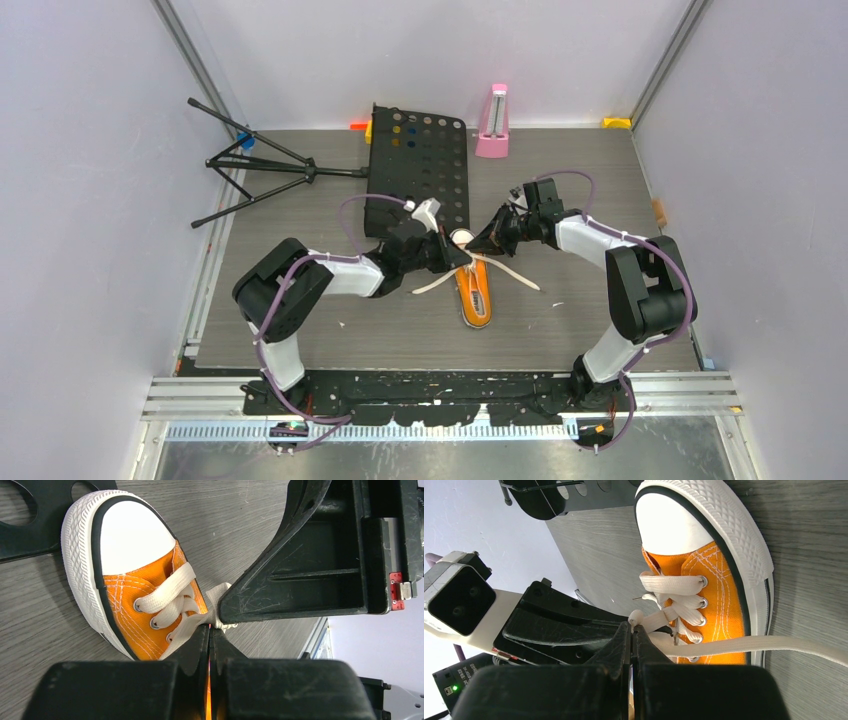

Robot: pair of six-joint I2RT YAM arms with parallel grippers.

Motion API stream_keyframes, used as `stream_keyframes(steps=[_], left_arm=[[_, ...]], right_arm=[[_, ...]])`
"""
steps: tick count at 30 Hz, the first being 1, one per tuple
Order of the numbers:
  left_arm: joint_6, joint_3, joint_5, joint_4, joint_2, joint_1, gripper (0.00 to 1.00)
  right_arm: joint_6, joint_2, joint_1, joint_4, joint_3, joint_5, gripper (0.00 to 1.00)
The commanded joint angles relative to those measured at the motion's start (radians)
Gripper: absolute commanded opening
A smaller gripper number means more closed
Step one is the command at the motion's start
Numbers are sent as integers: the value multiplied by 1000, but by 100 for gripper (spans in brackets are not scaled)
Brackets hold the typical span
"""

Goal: Tie the shoes

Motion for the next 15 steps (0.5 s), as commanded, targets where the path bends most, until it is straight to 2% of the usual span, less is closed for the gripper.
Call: stream_keyframes(steps=[1, 7, 11, 15], left_arm=[[44, 32, -72, -58, 11, 12, 0], [79, 64, -57, -108, 23, -3, 0], [101, 27, -68, -88, -16, -1, 2], [166, 30, -77, -156, -77, 3, 2]], right_arm=[[1, -11, -2, 24, 34, -19, 0], [-16, -21, 0, 14, 38, -3, 0], [-23, -27, 0, 14, 31, 12, 0], [-28, -31, 0, 10, 38, 8, 0]])
